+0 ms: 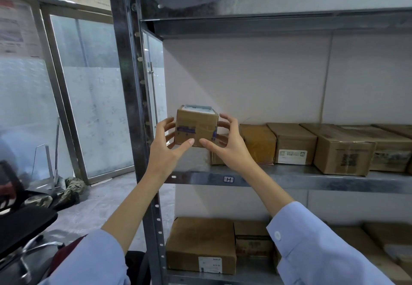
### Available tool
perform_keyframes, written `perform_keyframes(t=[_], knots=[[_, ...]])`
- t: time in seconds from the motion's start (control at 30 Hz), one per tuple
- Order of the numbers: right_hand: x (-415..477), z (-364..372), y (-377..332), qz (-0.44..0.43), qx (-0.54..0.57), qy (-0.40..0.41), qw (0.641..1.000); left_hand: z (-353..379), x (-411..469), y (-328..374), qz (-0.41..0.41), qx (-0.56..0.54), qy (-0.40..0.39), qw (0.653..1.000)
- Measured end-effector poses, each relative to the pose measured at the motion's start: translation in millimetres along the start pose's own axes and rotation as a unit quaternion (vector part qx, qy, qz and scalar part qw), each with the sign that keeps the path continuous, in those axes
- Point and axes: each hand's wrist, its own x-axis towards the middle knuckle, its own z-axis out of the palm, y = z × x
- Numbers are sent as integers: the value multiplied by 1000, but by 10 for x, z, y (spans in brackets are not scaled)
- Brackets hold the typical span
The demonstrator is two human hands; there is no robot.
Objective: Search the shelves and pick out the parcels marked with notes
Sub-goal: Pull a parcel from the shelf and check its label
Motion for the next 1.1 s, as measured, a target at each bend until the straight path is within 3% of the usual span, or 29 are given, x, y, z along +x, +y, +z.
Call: perform_keyframes(t=[0.27, 1.1], knots=[[23, 0, 53, -20, -57, -10, 998, 21, -6, -79, 3, 8, -4, 1000], [-35, -317, 232, -16, -30, -13, 999, -160, 39, -67, 15, -4, -128, 992]])
